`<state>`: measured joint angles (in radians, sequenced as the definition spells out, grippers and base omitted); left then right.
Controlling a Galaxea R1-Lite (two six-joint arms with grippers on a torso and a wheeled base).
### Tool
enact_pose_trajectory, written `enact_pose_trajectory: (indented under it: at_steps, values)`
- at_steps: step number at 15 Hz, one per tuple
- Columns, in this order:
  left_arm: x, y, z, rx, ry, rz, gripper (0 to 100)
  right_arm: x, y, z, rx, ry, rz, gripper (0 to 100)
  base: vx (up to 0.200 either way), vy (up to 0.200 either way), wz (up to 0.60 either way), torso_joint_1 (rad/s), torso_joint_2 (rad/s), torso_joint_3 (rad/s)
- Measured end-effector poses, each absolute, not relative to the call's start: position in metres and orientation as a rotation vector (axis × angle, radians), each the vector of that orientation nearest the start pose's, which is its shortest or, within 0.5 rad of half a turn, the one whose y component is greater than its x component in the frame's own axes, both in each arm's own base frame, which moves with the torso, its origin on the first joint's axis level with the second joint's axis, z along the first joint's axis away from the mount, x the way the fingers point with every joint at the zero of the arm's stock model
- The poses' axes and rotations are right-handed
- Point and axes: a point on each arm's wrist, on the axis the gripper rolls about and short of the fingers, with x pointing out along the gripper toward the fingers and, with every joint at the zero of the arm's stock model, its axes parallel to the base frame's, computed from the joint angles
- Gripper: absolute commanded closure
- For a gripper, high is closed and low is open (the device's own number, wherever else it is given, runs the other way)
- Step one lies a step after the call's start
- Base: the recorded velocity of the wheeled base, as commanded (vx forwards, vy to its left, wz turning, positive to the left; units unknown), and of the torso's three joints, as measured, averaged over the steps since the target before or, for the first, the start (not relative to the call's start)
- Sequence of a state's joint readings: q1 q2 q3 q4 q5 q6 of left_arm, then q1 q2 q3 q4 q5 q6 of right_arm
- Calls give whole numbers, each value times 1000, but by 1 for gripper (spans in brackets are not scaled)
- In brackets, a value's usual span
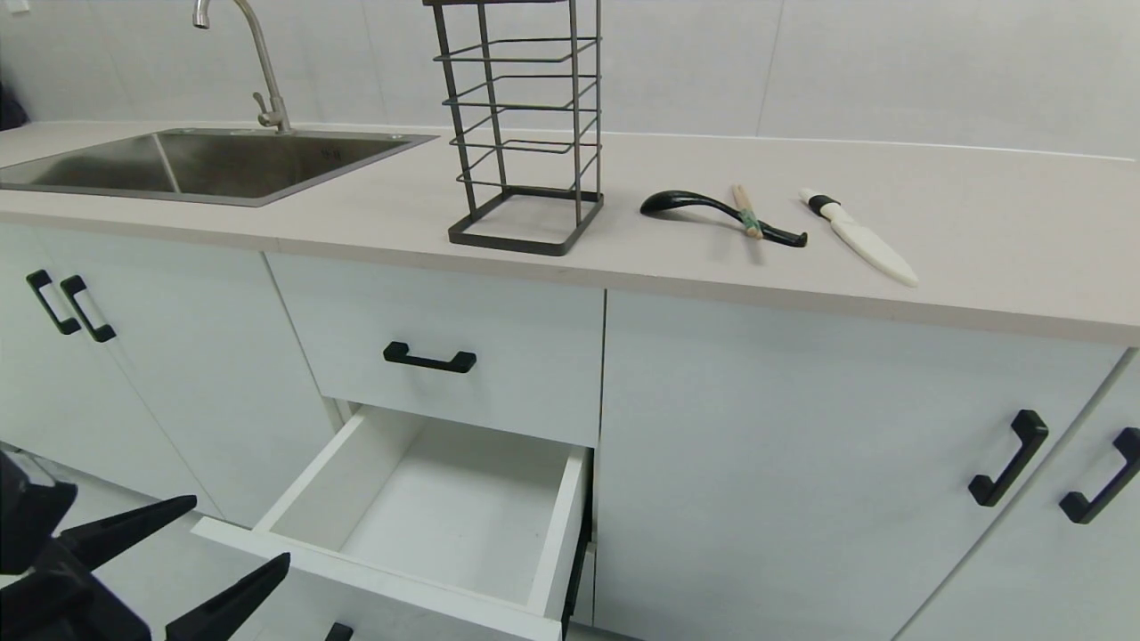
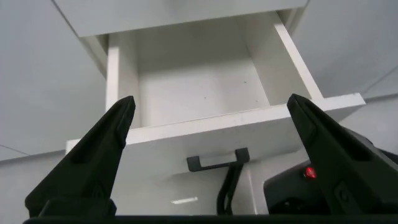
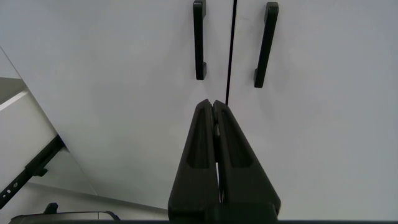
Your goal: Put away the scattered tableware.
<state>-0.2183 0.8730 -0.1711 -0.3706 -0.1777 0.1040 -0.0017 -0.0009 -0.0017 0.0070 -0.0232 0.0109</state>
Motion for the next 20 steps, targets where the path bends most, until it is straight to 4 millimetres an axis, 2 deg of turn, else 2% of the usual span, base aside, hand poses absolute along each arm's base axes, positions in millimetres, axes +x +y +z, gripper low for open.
enact_pose_trajectory:
  at_steps: [8,12,15,20]
  values:
    - [52,-15,158,94,100,-419,0,-23,0,75,11,4,-25,100,0,0,0,0,0,0]
    - [31,-11,155,102,-6,-413,0,-23,0,75,10,3,-25,100,0,0,0,0,0,0]
    - [16,-8,140,101,-52,-386,0,-23,0,75,11,3,-24,100,0,0,0,0,0,0]
    - [-11,-4,96,91,-17,-262,0,-23,0,75,9,4,-25,100,0,0,0,0,0,0]
